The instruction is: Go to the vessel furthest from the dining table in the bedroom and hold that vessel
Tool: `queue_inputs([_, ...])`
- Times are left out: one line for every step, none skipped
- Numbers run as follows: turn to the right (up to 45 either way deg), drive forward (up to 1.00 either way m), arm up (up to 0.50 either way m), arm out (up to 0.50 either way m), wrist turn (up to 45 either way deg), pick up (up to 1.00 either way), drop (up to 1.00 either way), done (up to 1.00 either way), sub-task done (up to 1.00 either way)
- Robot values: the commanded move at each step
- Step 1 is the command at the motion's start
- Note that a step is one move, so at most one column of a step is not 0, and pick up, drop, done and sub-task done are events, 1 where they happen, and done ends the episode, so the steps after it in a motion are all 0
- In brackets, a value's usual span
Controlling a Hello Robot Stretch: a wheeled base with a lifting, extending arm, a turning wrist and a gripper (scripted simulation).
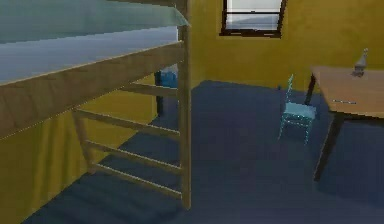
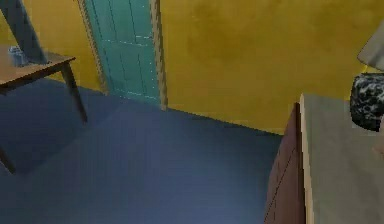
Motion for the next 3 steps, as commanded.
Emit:
queue_inputs([45.0, 0.00, 0.00, 0.00, 0.0, 0.00, 0.00, 0.00, 0.00])
queue_inputs([45.0, 0.00, 0.00, 0.00, 0.0, 0.00, 0.00, 0.00, 0.00])
queue_inputs([45.0, 0.00, 0.00, 0.00, 0.0, 0.00, 0.00, 0.00, 0.00])
